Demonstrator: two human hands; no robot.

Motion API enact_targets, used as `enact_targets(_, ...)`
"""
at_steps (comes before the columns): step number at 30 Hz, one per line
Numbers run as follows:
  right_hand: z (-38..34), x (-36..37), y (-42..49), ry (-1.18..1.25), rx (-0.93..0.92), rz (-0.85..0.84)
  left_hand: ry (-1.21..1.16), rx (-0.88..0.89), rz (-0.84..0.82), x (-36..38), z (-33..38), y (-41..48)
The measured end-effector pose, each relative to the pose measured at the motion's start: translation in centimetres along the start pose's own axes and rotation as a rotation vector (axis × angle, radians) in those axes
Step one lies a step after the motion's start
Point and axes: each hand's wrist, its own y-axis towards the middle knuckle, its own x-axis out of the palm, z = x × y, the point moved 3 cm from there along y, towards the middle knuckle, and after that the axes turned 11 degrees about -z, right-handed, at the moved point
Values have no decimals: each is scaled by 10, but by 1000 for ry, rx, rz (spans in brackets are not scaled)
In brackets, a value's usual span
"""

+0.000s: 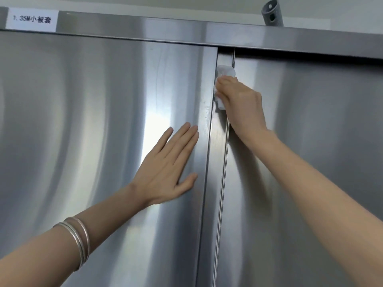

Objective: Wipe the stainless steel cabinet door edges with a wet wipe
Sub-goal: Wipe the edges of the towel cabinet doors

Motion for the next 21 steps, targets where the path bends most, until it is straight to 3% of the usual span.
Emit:
enact_targets(4, -24, 13, -65, 106, 0, 129, 11, -35, -21, 1, 11, -9)
enact_targets(7, -41, 22, -121, 83, -95, 40, 19, -31, -40, -1, 12, -8)
enact_targets(10, -33, 14, -113, 54, -129, -80, 25, -16, -42, 0, 12, -8)
enact_targets(12, -28, 7, -93, 59, -94, -117, 37, -4, -32, 2, 10, -9)
enact_targets(15, -35, 10, -90, 69, -4, -32, 37, 17, -23, 3, 9, -9)
enact_targets(18, -59, 29, -146, 127, 104, 24, 42, 35, -38, 2, 9, -9)
enact_targets(21, -99, 40, -233, 133, 127, -53, 28, 47, -56, 0, 9, -9)
